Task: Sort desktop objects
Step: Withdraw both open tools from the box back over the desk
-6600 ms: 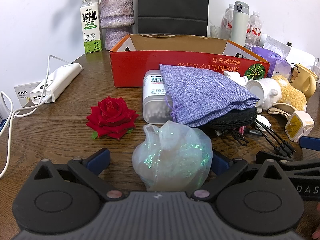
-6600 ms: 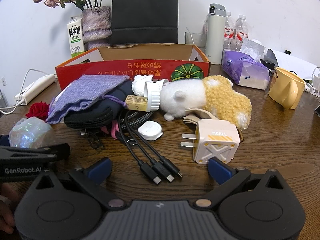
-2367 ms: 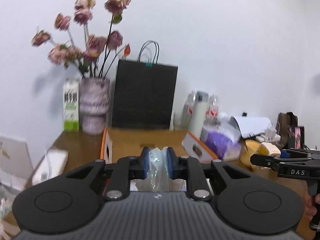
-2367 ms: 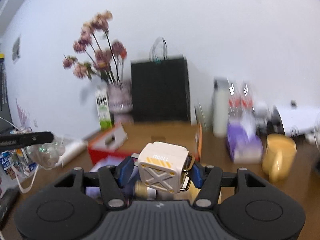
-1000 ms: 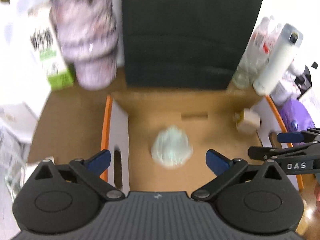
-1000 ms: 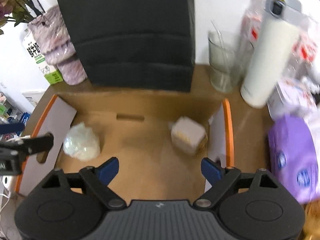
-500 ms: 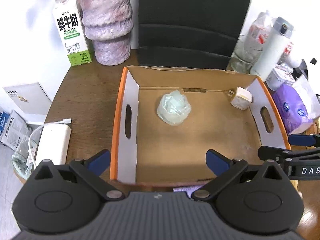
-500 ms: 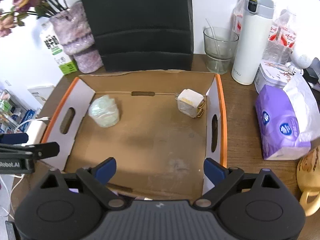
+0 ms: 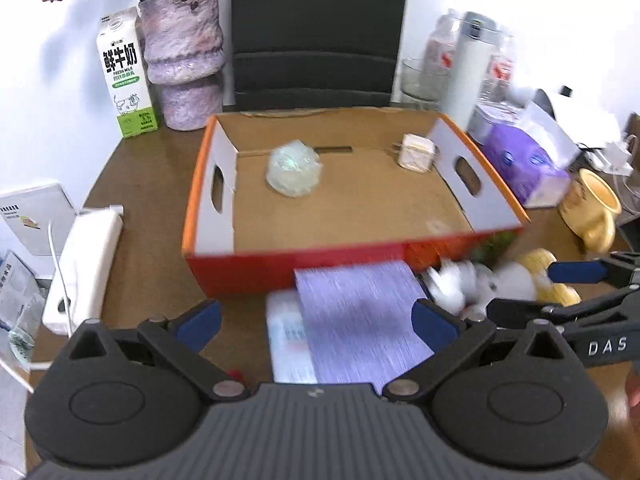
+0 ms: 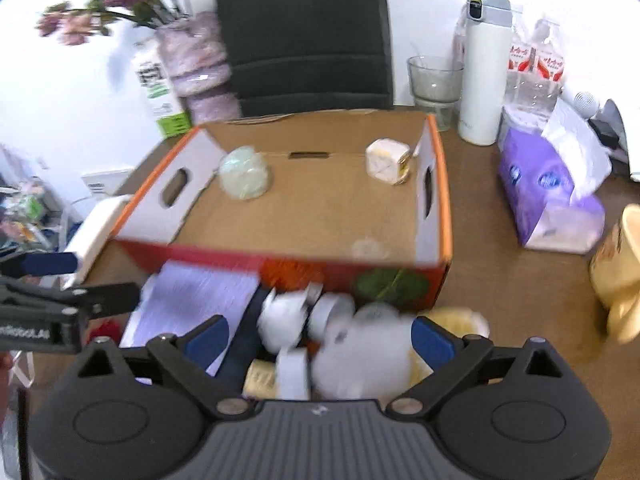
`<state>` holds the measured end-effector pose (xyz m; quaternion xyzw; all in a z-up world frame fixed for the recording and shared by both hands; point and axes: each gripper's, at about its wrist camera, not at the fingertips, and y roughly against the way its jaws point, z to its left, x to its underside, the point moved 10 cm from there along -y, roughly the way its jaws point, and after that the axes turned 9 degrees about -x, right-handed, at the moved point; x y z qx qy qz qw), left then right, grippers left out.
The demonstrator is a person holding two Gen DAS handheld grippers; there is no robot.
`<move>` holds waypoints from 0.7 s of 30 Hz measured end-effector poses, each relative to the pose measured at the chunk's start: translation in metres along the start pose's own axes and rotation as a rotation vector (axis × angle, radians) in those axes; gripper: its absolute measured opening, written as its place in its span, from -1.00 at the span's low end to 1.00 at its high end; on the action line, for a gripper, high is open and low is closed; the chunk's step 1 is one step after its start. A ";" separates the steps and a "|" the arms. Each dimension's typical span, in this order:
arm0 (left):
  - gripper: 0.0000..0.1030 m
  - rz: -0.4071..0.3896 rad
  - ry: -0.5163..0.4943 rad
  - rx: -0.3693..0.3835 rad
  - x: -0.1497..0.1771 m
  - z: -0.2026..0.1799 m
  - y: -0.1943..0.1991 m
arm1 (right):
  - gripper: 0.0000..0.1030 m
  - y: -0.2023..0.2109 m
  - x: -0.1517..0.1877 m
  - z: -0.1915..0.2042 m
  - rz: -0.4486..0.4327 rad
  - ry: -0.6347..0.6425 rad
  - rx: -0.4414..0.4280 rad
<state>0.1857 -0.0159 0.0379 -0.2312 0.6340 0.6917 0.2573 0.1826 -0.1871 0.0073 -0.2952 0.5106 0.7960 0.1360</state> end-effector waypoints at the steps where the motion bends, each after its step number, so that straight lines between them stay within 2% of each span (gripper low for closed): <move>1: 1.00 -0.015 0.005 0.000 0.007 -0.002 0.004 | 0.91 0.003 0.008 0.001 -0.008 -0.003 -0.010; 5: 1.00 -0.102 0.018 -0.025 0.035 -0.004 0.023 | 0.93 0.016 0.039 0.004 -0.065 0.004 0.006; 7: 1.00 -0.169 0.052 -0.015 0.053 -0.004 0.031 | 0.95 0.023 0.058 0.001 -0.097 -0.006 0.024; 9: 1.00 -0.226 0.098 -0.045 0.075 0.002 0.036 | 0.96 0.027 0.077 -0.004 -0.112 -0.033 0.028; 12: 1.00 -0.257 0.134 -0.073 0.104 0.007 0.040 | 0.96 0.033 0.107 -0.006 -0.124 -0.041 0.044; 16: 1.00 -0.331 0.089 -0.047 0.136 0.001 0.056 | 0.96 0.049 0.138 -0.005 -0.165 -0.025 0.072; 21: 1.00 -0.363 0.038 -0.049 0.169 -0.010 0.068 | 0.96 0.066 0.174 0.012 -0.219 -0.006 0.000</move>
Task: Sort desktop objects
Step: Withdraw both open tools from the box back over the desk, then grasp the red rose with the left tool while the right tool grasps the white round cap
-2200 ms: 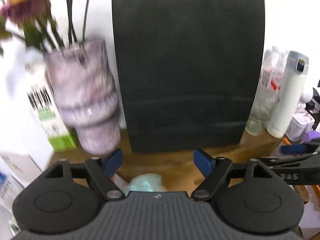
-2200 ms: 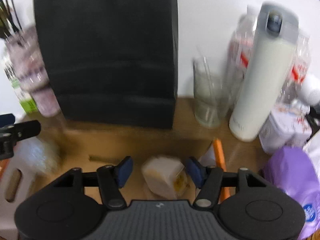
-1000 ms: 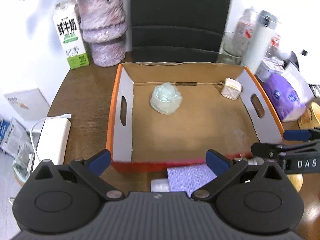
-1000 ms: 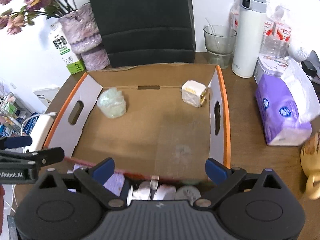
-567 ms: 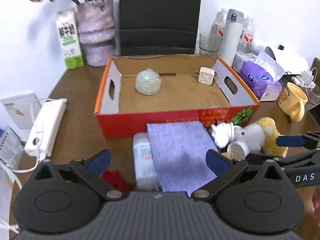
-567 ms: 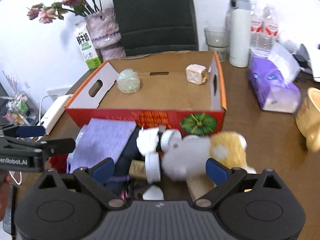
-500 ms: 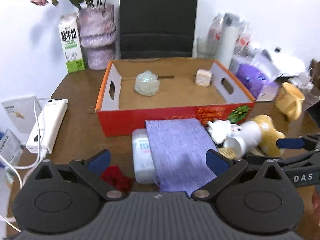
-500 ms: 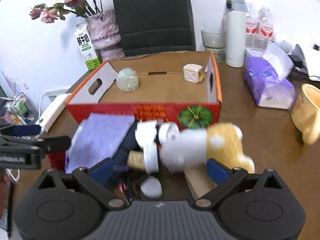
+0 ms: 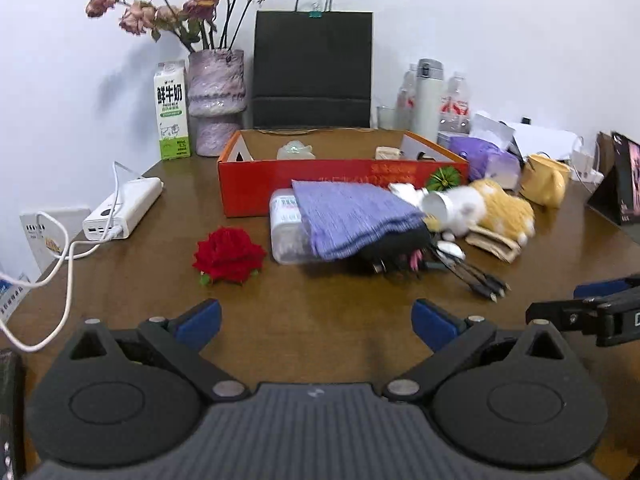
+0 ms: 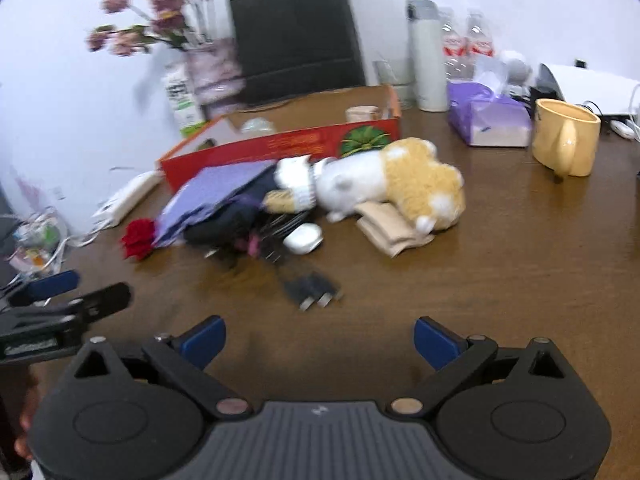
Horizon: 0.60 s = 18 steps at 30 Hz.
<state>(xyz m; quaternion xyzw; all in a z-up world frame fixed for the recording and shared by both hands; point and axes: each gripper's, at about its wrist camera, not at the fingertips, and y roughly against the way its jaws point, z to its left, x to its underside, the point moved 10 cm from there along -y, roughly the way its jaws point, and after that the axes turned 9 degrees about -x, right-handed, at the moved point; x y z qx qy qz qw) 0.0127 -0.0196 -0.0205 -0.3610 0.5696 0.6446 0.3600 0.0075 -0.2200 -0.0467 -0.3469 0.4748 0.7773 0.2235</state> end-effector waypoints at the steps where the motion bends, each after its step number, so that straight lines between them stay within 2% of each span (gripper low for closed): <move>1: 1.00 -0.026 -0.001 -0.021 0.005 0.002 0.005 | 0.96 0.004 0.004 0.003 -0.015 0.018 0.005; 3: 1.00 -0.090 0.031 -0.077 0.012 0.005 0.015 | 0.96 0.015 0.013 0.009 -0.050 0.072 0.014; 6: 1.00 -0.154 0.051 -0.084 0.014 0.006 0.027 | 0.96 0.035 0.021 0.017 -0.126 0.136 0.005; 7: 1.00 -0.176 0.060 -0.070 0.010 0.008 0.032 | 0.96 0.047 0.021 0.019 -0.189 0.153 0.013; 9: 1.00 -0.202 0.107 -0.021 0.004 0.009 0.040 | 1.00 0.078 0.018 0.025 -0.375 0.212 0.040; 10: 1.00 -0.214 0.133 0.008 0.001 0.009 0.044 | 1.00 0.086 0.019 0.030 -0.435 0.254 0.030; 11: 1.00 -0.226 0.147 0.026 -0.001 0.009 0.047 | 1.00 0.088 0.022 0.033 -0.456 0.271 0.013; 14: 1.00 -0.225 0.129 0.027 -0.001 0.004 0.046 | 0.97 0.058 0.036 0.026 -0.282 0.174 0.013; 15: 1.00 -0.216 0.116 0.034 0.001 0.002 0.045 | 0.84 0.054 0.036 0.022 -0.280 0.138 0.022; 16: 1.00 -0.205 0.105 0.053 0.003 0.000 0.043 | 0.79 0.056 0.035 0.020 -0.308 0.107 0.019; 18: 1.00 -0.184 0.116 0.096 0.006 -0.004 0.040 | 0.81 0.059 0.031 0.022 -0.348 0.102 0.026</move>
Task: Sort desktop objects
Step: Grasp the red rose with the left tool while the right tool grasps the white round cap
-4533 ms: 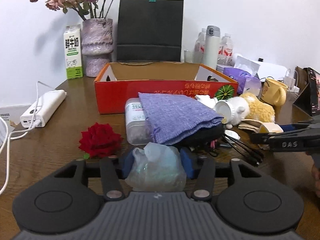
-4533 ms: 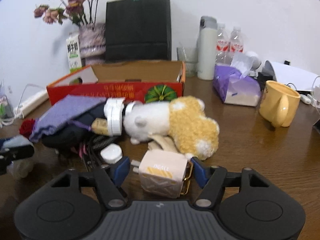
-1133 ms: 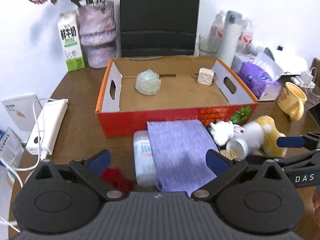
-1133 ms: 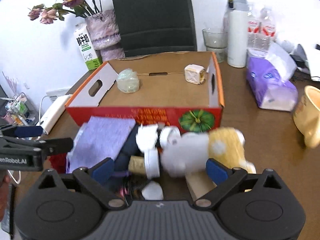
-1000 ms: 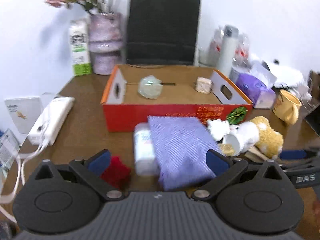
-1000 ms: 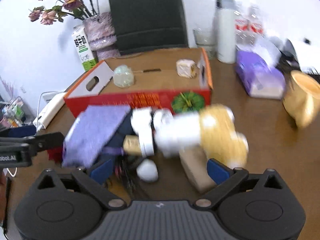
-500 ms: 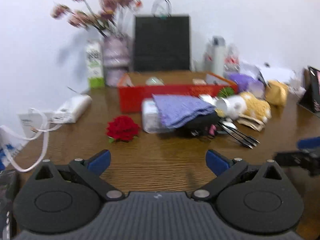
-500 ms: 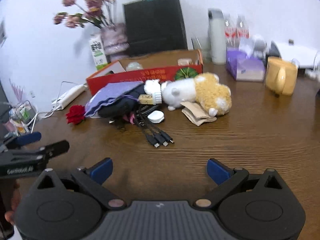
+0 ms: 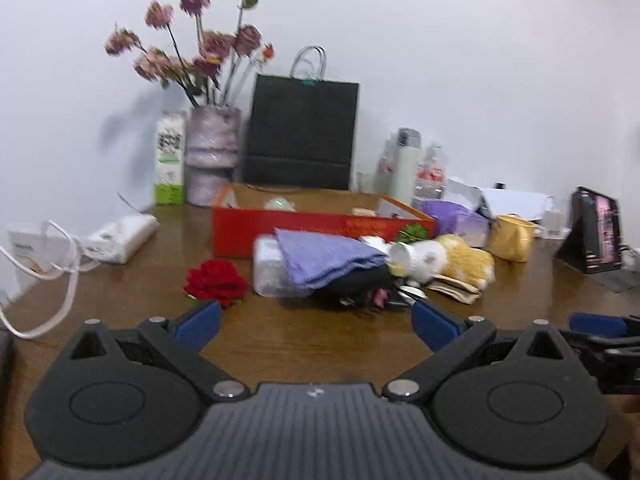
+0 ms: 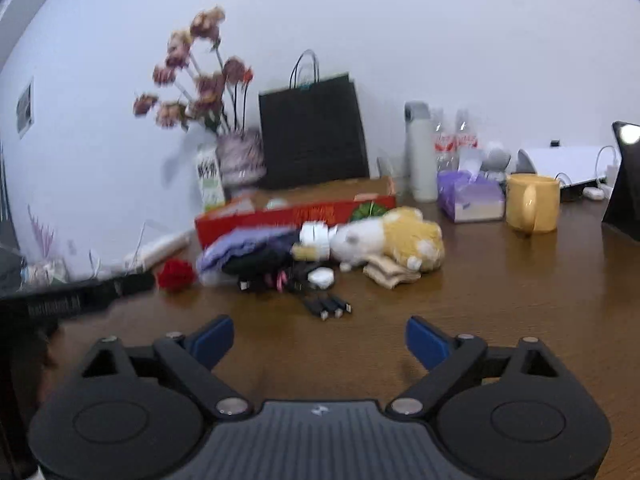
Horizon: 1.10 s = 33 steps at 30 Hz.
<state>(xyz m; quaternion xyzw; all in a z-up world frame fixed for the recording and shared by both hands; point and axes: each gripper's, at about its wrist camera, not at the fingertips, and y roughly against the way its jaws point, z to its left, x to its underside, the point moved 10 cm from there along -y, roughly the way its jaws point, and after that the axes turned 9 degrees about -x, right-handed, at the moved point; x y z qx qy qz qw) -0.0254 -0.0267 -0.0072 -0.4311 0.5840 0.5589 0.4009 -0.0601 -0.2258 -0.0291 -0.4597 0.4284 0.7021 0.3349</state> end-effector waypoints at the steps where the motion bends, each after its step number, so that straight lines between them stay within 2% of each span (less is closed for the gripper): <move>1: 1.00 0.020 0.011 0.015 0.002 -0.001 -0.003 | 0.81 -0.001 -0.001 0.003 0.006 0.023 0.002; 3: 1.00 0.074 0.035 0.023 0.007 0.000 -0.011 | 0.74 -0.008 0.001 0.008 0.045 0.068 -0.016; 5: 1.00 0.142 0.041 0.050 0.009 -0.002 -0.017 | 0.73 -0.009 -0.004 0.010 0.006 0.062 -0.011; 7: 1.00 0.130 0.027 0.013 0.006 0.002 -0.021 | 0.74 -0.013 -0.011 0.012 -0.031 0.036 -0.036; 8: 1.00 0.115 0.013 -0.010 0.004 0.004 -0.024 | 0.74 -0.016 -0.014 0.012 -0.022 0.023 -0.053; 9: 1.00 0.115 -0.011 -0.030 0.002 0.005 -0.028 | 0.72 -0.024 -0.014 0.014 0.024 0.008 -0.086; 10: 1.00 0.121 -0.026 -0.044 0.002 0.008 -0.034 | 0.65 -0.032 -0.011 0.016 0.078 -0.012 -0.117; 11: 1.00 0.127 -0.040 -0.057 0.000 0.011 -0.040 | 0.40 -0.039 -0.012 0.017 0.113 -0.031 -0.139; 12: 1.00 0.131 -0.043 -0.073 -0.002 0.016 -0.046 | 0.33 -0.045 -0.015 0.016 0.122 -0.045 -0.137; 14: 1.00 0.142 -0.046 -0.102 -0.009 0.028 -0.060 | 0.34 -0.057 -0.020 0.011 0.140 -0.010 -0.053; 16: 1.00 0.158 -0.055 -0.165 -0.017 0.043 -0.077 | 0.23 -0.069 -0.027 0.010 0.153 0.057 -0.012; 17: 1.00 0.157 -0.080 -0.221 -0.020 0.051 -0.087 | 0.17 -0.074 -0.033 0.008 0.143 0.063 -0.001; 19: 1.00 0.142 -0.163 -0.340 -0.026 0.061 -0.102 | 0.20 -0.087 -0.041 0.001 0.128 0.160 0.115; 20: 1.00 0.138 -0.195 -0.343 -0.027 0.061 -0.108 | 0.31 -0.095 -0.046 -0.004 0.121 0.233 0.213; 21: 1.00 0.137 -0.214 -0.314 -0.028 0.060 -0.114 | 0.28 -0.101 -0.048 -0.006 0.122 0.271 0.261; 23: 1.00 0.162 -0.196 -0.262 -0.026 0.062 -0.126 | 0.20 -0.112 -0.053 -0.009 0.134 0.194 0.153; 24: 1.00 0.179 -0.173 -0.248 -0.024 0.065 -0.131 | 0.20 -0.116 -0.055 -0.014 0.139 0.147 0.130; 25: 1.00 0.195 -0.148 -0.234 -0.022 0.067 -0.136 | 0.19 -0.122 -0.056 -0.021 0.151 0.120 0.135; 27: 0.96 0.233 -0.109 -0.220 -0.018 0.072 -0.146 | 0.05 -0.135 -0.052 -0.031 0.194 0.126 0.145; 29: 0.60 0.264 -0.086 -0.231 -0.015 0.077 -0.155 | -0.11 -0.149 -0.045 -0.037 0.251 0.123 0.116; 31: 0.33 0.284 -0.067 -0.218 -0.013 0.075 -0.162 | -0.10 -0.158 -0.039 -0.036 0.281 0.094 0.065; 32: 0.21 0.292 -0.064 -0.211 -0.010 0.073 -0.164 | -0.10 -0.163 -0.038 -0.034 0.290 0.085 0.041; 33: 0.20 0.299 -0.068 -0.200 -0.009 0.070 -0.166 | -0.10 -0.167 -0.036 -0.031 0.293 0.085 0.031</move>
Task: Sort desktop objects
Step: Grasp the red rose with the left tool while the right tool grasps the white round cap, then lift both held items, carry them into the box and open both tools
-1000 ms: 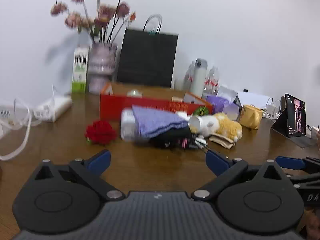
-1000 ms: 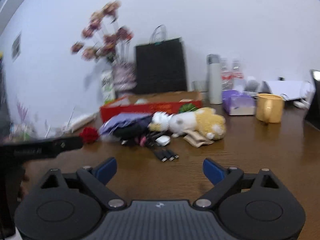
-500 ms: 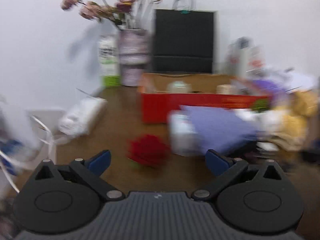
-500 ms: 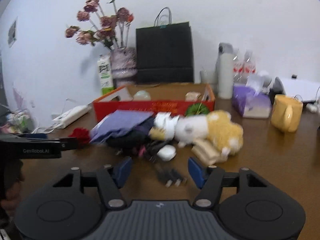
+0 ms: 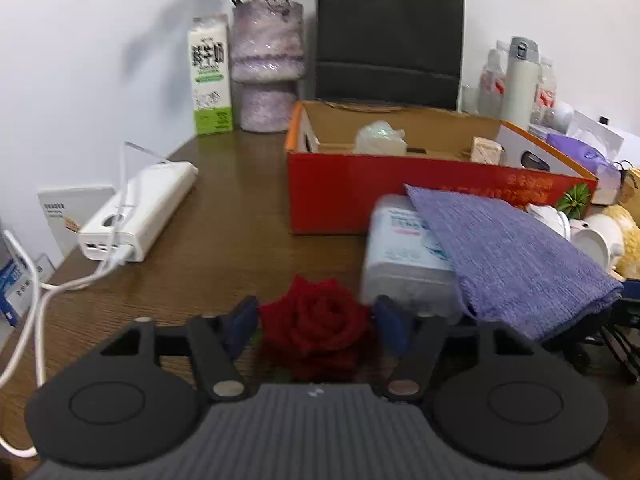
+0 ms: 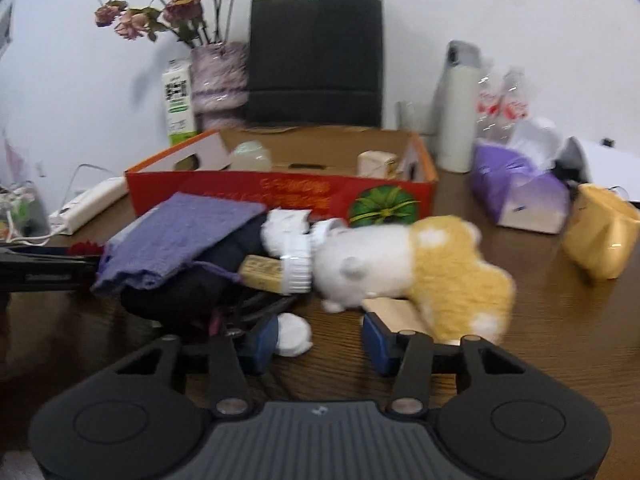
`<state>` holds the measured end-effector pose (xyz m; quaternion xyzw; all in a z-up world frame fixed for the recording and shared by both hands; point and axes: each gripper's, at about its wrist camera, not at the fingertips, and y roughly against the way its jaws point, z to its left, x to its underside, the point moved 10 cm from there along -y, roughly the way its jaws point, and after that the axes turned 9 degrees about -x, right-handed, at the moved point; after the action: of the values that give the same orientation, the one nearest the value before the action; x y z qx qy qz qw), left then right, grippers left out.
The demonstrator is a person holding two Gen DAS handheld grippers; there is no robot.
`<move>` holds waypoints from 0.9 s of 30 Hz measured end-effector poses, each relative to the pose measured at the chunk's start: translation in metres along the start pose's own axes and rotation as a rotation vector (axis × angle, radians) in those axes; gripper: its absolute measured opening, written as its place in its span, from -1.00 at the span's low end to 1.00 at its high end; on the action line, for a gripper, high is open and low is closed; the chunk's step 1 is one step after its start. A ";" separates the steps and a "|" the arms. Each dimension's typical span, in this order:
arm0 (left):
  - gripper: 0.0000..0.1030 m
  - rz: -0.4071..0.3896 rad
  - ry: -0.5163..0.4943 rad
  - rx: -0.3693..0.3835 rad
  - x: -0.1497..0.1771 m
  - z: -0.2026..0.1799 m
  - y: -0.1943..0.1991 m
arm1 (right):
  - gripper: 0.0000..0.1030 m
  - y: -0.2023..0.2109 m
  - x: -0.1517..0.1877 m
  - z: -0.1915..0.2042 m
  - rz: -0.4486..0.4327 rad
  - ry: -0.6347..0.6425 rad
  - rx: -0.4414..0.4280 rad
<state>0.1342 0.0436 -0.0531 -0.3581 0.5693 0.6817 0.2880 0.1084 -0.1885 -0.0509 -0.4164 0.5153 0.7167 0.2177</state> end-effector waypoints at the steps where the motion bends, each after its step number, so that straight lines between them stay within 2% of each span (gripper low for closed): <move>1: 0.16 0.000 -0.010 0.006 0.001 -0.003 0.000 | -0.10 -0.004 0.000 0.003 0.003 0.010 0.003; 2: 0.02 -0.005 -0.017 0.013 0.002 -0.005 0.002 | -0.12 -0.009 0.002 0.006 0.011 0.027 0.010; 4: -0.08 -0.004 -0.014 0.023 0.004 -0.008 0.005 | -0.14 -0.019 0.006 0.009 0.045 0.029 0.018; 5: -0.16 -0.005 -0.007 0.025 0.005 -0.009 0.008 | -0.20 -0.021 0.005 0.009 0.043 0.015 0.006; 8: -0.19 0.000 0.012 0.048 0.011 -0.013 0.018 | -0.48 -0.022 0.005 0.014 0.039 0.036 -0.004; 12: -0.20 -0.008 0.020 0.047 0.018 -0.015 0.039 | -0.49 -0.011 0.008 0.011 0.017 0.010 0.009; 18: -0.20 -0.058 0.017 0.054 0.022 -0.024 0.083 | -0.49 0.030 0.010 0.014 -0.059 0.021 0.038; 27: -0.19 -0.093 0.022 0.120 0.042 -0.049 0.133 | -0.48 0.078 0.035 0.045 -0.102 0.091 0.043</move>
<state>0.0116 -0.0302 -0.0161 -0.3735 0.5950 0.6284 0.3340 0.0148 -0.1803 -0.0307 -0.4693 0.5180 0.6740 0.2390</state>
